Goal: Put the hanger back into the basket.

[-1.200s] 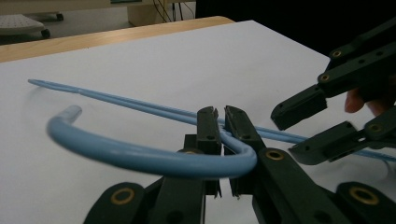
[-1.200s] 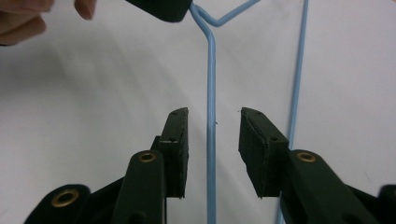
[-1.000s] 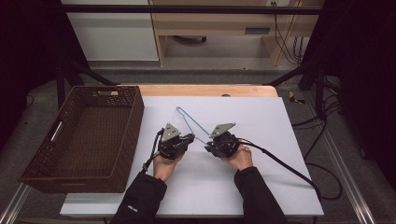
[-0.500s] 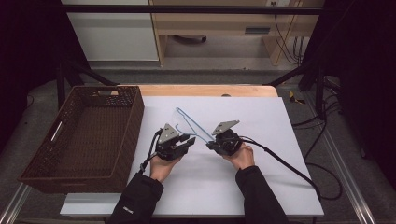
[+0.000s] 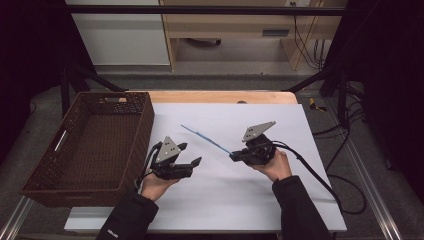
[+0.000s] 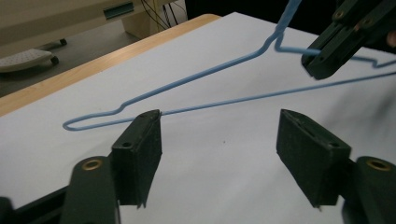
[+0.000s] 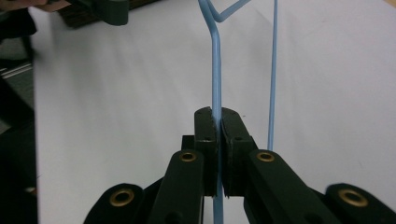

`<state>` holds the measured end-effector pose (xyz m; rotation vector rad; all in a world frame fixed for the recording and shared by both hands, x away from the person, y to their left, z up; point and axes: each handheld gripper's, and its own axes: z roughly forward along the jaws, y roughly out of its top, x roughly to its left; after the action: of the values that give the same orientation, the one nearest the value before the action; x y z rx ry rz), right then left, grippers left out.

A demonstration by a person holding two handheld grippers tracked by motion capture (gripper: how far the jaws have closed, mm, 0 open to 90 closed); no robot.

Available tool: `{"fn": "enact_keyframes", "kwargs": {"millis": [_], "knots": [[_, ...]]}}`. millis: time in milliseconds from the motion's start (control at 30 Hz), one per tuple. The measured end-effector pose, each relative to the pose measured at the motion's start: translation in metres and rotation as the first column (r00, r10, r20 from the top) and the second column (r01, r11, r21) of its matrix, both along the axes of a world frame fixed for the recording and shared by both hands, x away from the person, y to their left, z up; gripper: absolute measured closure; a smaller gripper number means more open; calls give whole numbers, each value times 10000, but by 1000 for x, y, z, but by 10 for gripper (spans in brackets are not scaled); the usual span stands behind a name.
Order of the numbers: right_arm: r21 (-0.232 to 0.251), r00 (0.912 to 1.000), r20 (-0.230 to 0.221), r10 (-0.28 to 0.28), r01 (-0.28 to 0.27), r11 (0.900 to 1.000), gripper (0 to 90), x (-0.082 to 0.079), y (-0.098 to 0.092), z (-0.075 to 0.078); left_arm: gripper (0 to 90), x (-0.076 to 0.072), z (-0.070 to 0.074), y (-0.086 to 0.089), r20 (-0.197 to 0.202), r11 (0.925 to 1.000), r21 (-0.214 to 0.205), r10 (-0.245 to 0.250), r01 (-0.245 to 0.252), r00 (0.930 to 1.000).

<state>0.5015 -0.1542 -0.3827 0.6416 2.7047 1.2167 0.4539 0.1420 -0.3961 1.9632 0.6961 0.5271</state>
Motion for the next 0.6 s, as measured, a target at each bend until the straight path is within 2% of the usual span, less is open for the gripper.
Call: {"fn": "enact_keyframes", "kwargs": {"millis": [100,167,267,300,333,367,500,600], "knots": [[131,9987,-6,507,-507,9986,875,-9,-5,4,257,-9,4,-1,114,9981,563,-264,257,9996],[288,9974,-123,711,-708,9971,875,-16,-7,5,235,-15,6,-3,297,9928,1126,-446,410,9986],[190,9935,-140,1133,-1130,9934,874,-25,-8,5,219,-22,8,-5,494,9812,1821,-739,637,9960],[162,9928,-149,1189,-1186,9928,874,-28,-8,5,220,-25,10,-5,583,9733,2180,-866,720,9945],[190,9915,-261,1271,-1267,9918,874,-31,-8,5,220,-26,11,-6,614,9692,2339,-933,766,9937],[172,9907,-191,1344,-1340,9908,875,-33,-8,5,220,-28,11,-8,688,9625,2585,-1039,829,9922],[433,9851,-406,1668,-1651,9853,874,-39,-8,7,222,-33,13,-14,1035,9391,3318,-1311,900,9860],[418,9823,-566,1784,-1762,9835,875,-43,-8,7,235,-35,12,-18,1340,9300,3573,-1421,860,9807]]}}
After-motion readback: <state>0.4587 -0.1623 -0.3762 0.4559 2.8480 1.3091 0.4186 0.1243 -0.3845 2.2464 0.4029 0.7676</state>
